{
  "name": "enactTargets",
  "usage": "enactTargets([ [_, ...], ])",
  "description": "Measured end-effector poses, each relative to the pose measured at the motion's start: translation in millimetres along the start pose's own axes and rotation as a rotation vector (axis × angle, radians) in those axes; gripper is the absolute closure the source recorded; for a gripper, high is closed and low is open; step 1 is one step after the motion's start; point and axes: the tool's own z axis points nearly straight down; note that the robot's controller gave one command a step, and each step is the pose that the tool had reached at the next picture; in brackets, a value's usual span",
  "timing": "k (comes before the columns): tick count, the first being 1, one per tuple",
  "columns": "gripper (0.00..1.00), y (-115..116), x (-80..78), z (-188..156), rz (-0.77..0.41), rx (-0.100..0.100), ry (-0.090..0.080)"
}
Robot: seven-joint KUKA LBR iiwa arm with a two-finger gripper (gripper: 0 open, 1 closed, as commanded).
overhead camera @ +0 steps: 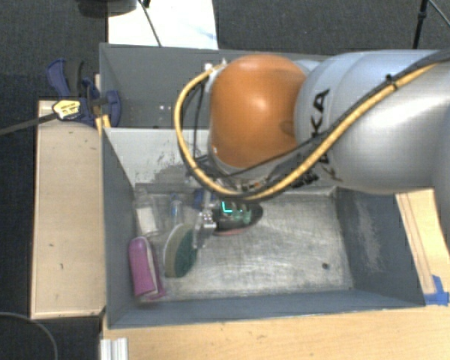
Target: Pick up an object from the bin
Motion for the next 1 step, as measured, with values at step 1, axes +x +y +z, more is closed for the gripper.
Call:
enactTargets([
  [1, 0.0, -110.0, -7.0, 152.9, -0.453, -0.002, -0.014],
])
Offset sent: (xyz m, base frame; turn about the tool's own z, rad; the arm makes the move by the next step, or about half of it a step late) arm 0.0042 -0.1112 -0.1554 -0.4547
